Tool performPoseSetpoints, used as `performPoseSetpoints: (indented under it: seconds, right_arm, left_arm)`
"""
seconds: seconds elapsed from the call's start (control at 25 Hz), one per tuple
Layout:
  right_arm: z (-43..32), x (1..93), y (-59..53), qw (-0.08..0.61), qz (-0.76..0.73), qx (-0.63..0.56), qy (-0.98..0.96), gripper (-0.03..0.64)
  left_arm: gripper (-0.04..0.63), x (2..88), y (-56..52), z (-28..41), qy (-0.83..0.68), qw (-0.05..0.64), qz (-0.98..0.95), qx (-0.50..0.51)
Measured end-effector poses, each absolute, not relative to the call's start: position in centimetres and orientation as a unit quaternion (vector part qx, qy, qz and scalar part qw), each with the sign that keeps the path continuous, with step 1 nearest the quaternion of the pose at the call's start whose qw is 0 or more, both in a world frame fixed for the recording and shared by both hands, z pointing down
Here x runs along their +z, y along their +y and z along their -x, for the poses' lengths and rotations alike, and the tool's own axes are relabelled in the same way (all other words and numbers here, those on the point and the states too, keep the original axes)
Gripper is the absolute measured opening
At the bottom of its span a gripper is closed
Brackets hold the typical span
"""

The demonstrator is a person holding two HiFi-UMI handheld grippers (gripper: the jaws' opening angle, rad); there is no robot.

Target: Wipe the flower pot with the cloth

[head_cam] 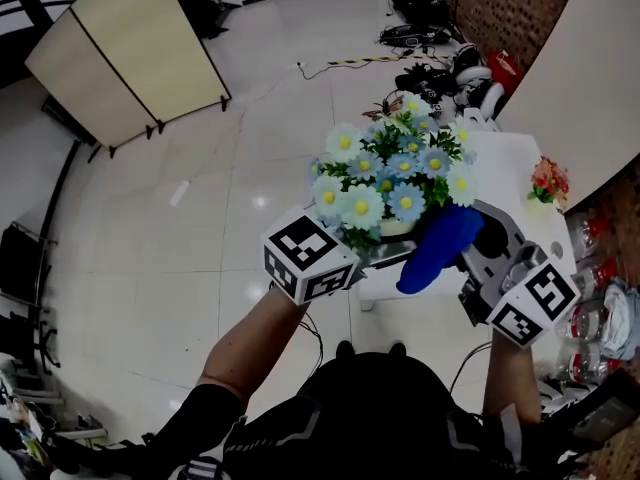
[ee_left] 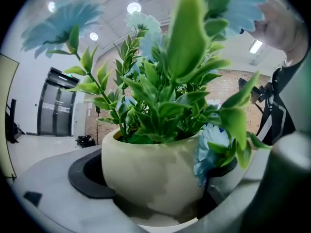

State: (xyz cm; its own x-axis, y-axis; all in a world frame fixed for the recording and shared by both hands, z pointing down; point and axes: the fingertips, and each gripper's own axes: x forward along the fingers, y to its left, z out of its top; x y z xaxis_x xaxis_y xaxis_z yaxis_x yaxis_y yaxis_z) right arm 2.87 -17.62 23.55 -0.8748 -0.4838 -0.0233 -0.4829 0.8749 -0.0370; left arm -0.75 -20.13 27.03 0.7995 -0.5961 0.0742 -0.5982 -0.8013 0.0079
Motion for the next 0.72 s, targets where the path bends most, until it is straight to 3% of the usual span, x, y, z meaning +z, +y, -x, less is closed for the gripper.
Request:
performPoseSetpoints:
  seconds: [0.4, 0.72]
  right_arm:
    - [-2.0, 20.7, -21.9, 0.019, 0.265, -0.041, 0.963, 0.064]
    - [-1.9, 20.4, -17.6, 0.02, 0.252, 0.003, 0.967, 0.064]
  left_arm:
    - [0.566, 23.8, -19.1, 2.5, -0.295, 0.028, -0.955, 0.024]
    - [0.566, 25.6, -21.2, 3.5, -0.349, 0.024, -0.935, 0.052]
